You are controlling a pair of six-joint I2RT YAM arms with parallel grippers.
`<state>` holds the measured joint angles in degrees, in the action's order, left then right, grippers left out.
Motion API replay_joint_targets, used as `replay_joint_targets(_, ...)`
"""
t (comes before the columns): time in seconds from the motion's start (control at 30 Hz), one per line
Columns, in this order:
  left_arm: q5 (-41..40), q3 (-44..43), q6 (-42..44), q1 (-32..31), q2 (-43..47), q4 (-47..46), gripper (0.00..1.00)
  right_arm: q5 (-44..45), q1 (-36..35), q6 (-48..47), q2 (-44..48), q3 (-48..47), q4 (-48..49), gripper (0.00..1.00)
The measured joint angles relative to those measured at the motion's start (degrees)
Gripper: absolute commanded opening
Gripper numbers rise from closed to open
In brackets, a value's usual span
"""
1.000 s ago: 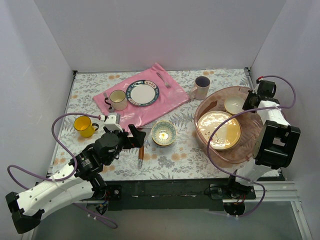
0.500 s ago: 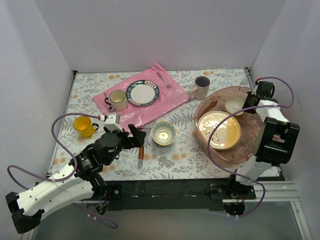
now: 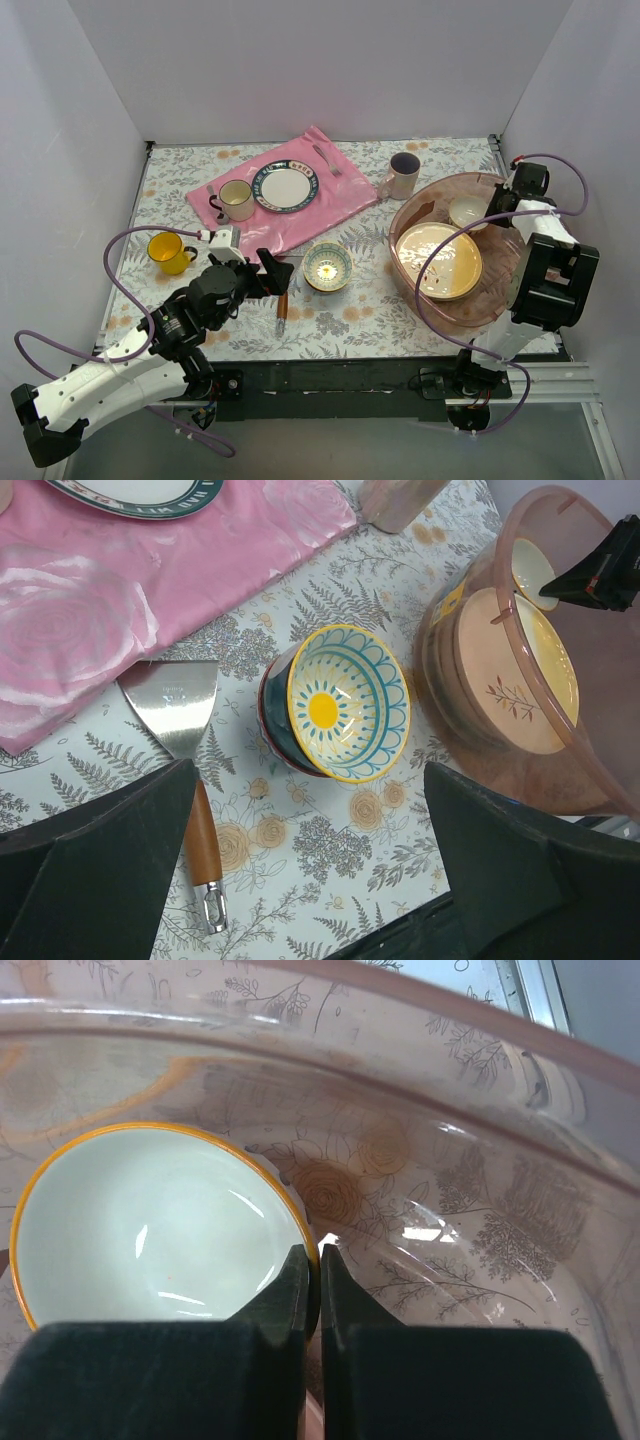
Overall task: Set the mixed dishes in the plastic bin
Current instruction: Place the bowl in the plastic bin.
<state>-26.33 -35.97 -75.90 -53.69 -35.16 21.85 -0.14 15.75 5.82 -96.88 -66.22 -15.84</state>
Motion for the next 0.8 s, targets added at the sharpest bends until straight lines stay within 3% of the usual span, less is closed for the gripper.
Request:
replay_joint_targets(0.63,0.24,0.0,0.0,0.0,0.17,0.0,0.98,9.68,-0.33,-2.14,3.41,3.26,2.32,0.01)
replay_joint_targets(0.8,0.44,0.0,0.0,0.0,0.17,-0.02,0.98,10.27,-0.35,-3.13,3.41,3.32,2.29,0.09)
